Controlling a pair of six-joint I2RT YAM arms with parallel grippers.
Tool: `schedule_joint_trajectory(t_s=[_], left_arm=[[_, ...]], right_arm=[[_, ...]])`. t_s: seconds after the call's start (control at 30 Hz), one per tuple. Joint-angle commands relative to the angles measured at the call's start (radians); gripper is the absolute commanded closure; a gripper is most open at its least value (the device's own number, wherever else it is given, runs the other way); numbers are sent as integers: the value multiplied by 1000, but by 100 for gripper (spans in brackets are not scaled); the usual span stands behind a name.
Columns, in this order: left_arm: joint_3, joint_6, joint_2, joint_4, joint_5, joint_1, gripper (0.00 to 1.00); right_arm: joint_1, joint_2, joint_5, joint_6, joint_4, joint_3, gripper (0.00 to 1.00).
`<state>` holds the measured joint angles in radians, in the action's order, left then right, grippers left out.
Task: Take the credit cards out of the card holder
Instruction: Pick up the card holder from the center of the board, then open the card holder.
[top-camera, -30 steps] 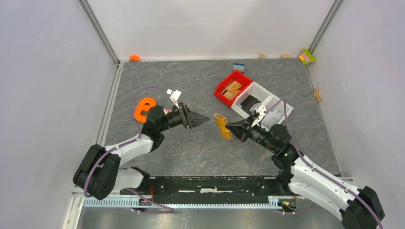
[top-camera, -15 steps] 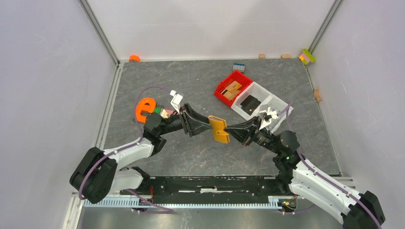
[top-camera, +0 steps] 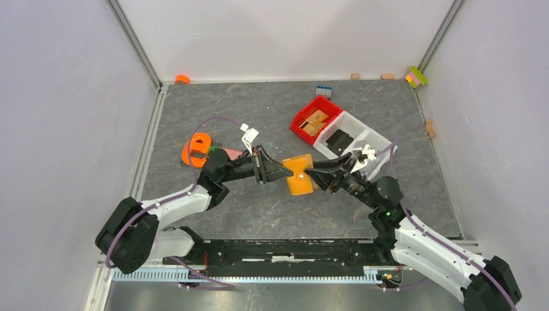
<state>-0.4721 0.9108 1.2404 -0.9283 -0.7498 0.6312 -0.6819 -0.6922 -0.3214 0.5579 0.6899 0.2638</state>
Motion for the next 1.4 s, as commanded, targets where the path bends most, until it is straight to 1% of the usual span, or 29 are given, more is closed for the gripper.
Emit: schedule_joint_trajectory(t_s=[0.0, 0.03, 0.1, 0.17, 0.23, 0.4, 0.47, 0.57, 0.7, 0.8, 0.9, 1.03, 1.2, 1.37], left_arm=[[-61, -114, -51, 170, 68, 12, 90], [-69, -135, -56, 212, 91, 12, 97], [-89, -175, -63, 317, 151, 12, 98], [-106, -207, -67, 409, 212, 12, 98], [-114, -224, -63, 448, 242, 12, 98], [-141, -243, -37, 510, 263, 12, 98], [-148, -243, -27, 520, 264, 12, 98], [-158, -241, -10, 520, 249, 13, 98], [-166, -234, 13, 521, 237, 17, 98], [-174, -233, 26, 520, 230, 23, 98], [-179, -232, 31, 520, 224, 28, 98], [-176, -234, 22, 521, 230, 28, 98], [-176, -237, 21, 526, 230, 30, 98], [-178, -237, 21, 526, 224, 32, 98]], right_arm=[[1, -23, 168, -126, -87, 1, 46], [1, -32, 191, -148, -105, 4, 36], [1, -60, 199, -207, -142, 23, 21], [1, -110, 195, -249, -198, 57, 15], [1, -158, 184, -274, -226, 81, 12], [-9, -240, 115, -290, -210, 103, 2], [-32, -255, 135, -311, -220, 112, 2], [-81, -273, 227, -355, -261, 135, 2], [-140, -287, 298, -361, -247, 139, 2], [-186, -301, 437, -361, -248, 142, 2], [-199, -312, 528, -352, -259, 143, 2], [-199, -302, 574, -340, -245, 128, 4], [-199, -259, 594, -339, -207, 94, 4], [-199, -266, 626, -346, -228, 103, 5]])
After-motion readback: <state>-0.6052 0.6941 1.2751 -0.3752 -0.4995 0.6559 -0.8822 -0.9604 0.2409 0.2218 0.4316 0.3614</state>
